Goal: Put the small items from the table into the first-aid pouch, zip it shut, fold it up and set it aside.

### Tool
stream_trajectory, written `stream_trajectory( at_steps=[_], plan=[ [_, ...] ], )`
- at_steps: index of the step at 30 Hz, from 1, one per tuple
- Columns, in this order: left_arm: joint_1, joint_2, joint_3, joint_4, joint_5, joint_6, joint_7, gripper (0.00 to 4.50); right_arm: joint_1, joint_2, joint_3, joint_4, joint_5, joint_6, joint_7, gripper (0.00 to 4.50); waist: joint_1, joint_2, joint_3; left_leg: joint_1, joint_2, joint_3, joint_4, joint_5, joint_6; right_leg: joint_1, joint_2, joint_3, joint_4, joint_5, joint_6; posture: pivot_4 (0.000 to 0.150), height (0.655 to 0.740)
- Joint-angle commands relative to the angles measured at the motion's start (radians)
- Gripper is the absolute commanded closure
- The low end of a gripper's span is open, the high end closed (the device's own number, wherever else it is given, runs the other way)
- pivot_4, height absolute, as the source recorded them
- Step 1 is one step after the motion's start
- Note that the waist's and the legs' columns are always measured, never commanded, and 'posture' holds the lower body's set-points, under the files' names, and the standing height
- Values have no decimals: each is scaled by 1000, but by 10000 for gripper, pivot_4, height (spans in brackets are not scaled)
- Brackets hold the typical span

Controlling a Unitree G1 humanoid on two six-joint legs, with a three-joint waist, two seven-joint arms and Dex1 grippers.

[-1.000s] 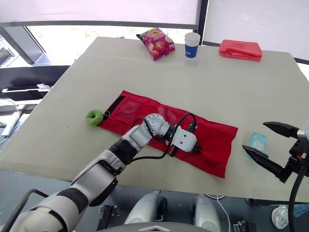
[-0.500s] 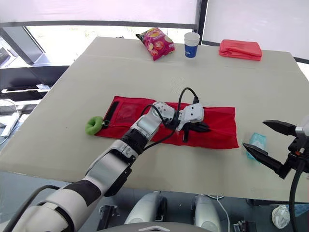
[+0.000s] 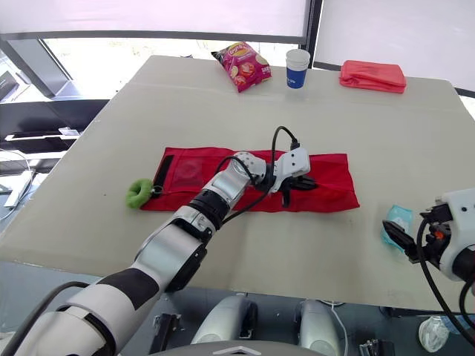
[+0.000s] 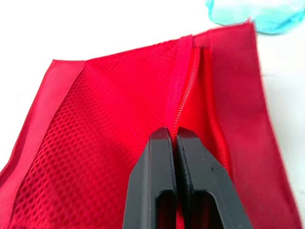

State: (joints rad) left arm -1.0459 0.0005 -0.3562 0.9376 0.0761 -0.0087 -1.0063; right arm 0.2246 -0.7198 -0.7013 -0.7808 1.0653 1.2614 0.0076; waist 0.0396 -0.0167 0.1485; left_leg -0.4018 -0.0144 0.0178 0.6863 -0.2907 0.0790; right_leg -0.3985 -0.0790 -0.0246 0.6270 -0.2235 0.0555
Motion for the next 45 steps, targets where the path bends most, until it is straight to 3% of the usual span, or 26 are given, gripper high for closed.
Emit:
stream_trajectory(
  at_steps=[1, 8, 18, 21, 26, 28, 31, 33, 37, 39, 45],
  plan=[
    [-31, -53, 8, -7, 2, -11, 17, 43761, -51, 44, 51, 2, -44, 55, -145, 0, 3, 0, 0, 0, 0, 0, 0, 0, 0, 0, 0, 0, 0, 0, 0, 1500, 7400],
    [-33, -94, 9, 2, 7, -13, 34, 43761, -141, 160, 151, 79, -184, 78, -263, 0, -2, 2, -1, 1, 0, 1, 0, 0, 0, 0, 7, 0, 1, 0, 0, 1500, 7400],
    [-22, -106, 13, -11, 7, -7, 35, 43761, -141, 231, 155, 69, -251, 87, -241, 0, -3, 2, -1, 1, 0, 2, 0, 0, 1, -1, 8, -1, 1, 0, 0, 1500, 7400],
    [-23, -107, 16, -13, 6, -3, 35, 45000, -142, 265, 170, 73, -283, 62, -226, 8950, -3, 3, -1, 1, 0, 2, 0, 0, 1, -1, 8, -1, 1, 0, 0, 1500, 7400],
    [-29, -105, 20, -10, 3, -1, 30, 45000, -126, 260, 184, 60, -342, 37, -192, 33521, -3, 3, -1, 1, 0, 2, 0, 0, 1, -1, 8, -1, 1, 0, 0, 1500, 7400],
    [-32, -105, 23, -11, 1, 3, 28, 45000, -104, 244, 161, 23, -337, 28, -152, 40832, -3, 3, -1, 1, 0, 2, 0, 0, 1, -1, 8, -1, 1, 0, 0, 1500, 7400],
    [-34, -103, 28, -17, -5, 11, 20, 45000, -51, 224, 51, -70, -220, 39, -48, 42743, -1, 3, -1, 1, 0, 2, 0, 0, 1, -1, 9, -1, 1, 0, 0, 1500, 7400],
    [-35, -106, 29, -21, -6, 17, 15, 45000, 17, 188, -31, -154, 8, 31, 39, 42816, -3, 4, -1, 1, 0, 2, -1, 0, 1, -1, 8, -1, 1, 0, 1, 1500, 7400],
    [-37, -107, 29, -26, -4, 21, 7, 45000, 32, 125, -8, -183, 222, -20, -4, 42819, -8, 3, 0, 2, 1, 1, -1, 0, 1, -1, 9, -1, 1, 0, 1, 1500, 7400],
    [-39, -113, 28, -38, -6, 29, 0, 45000, -48, 135, 108, -135, 214, -16, -86, 42819, -17, 3, 0, 2, 1, 2, -1, 0, 1, -1, 8, -1, 1, 0, 1, 1500, 7400],
    [-16, -115, 23, -120, -19, 66, -40, 45000, -212, 136, 389, 41, 8, 22, -205, 42820, -23, 3, -1, 1, 1, 2, 0, 0, 0, 0, 8, 1, 1, 0, 0, 1500, 7400]
  ],
)
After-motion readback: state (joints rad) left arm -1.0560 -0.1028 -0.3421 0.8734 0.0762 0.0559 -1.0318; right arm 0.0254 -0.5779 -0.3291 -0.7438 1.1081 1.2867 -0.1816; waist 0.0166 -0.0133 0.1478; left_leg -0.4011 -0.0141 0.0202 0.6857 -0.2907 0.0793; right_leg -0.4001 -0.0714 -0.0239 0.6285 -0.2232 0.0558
